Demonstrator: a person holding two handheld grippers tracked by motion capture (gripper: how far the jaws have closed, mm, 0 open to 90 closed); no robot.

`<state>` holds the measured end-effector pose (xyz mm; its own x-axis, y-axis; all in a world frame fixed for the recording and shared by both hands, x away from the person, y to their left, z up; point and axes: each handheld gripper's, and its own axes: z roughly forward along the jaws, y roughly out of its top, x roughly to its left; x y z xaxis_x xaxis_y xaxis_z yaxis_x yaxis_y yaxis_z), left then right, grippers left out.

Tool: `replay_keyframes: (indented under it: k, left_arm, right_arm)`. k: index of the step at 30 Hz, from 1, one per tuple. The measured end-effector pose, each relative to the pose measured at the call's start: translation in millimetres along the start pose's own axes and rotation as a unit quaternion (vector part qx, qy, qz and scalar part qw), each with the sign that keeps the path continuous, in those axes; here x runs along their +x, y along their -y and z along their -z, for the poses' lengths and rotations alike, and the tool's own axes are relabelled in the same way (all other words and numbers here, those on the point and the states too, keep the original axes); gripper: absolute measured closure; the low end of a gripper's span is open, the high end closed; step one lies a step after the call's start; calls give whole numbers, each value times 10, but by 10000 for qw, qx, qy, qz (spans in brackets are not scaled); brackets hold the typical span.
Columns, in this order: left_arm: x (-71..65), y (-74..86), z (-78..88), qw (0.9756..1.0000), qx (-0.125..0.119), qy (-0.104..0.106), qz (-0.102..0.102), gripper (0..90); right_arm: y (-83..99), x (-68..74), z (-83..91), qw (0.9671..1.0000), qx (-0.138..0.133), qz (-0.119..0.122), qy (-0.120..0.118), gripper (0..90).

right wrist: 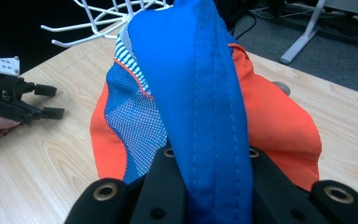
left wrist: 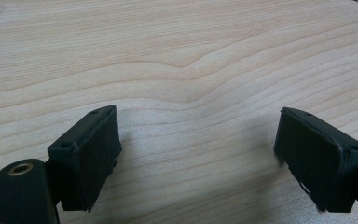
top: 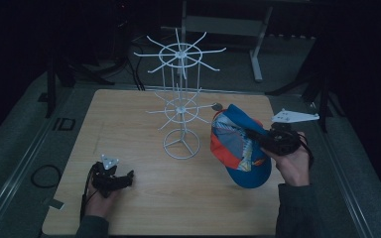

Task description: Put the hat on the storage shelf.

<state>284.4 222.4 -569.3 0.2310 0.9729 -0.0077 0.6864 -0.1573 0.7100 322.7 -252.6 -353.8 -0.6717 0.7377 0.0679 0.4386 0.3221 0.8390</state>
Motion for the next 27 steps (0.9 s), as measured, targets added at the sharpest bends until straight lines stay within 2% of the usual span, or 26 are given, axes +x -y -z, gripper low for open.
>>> replay_keyframes:
  k: [14, 27]
  left_arm:
    - [-1, 0, 0, 10000, -2, -2, 2, 146]
    - [1, 0, 0, 10000, -1, -2, -5, 146]
  right_arm:
    - [-136, 48, 119, 9998, -171, 128, -4, 877]
    - [-241, 137, 219, 9990, -355, 252, -111, 877]
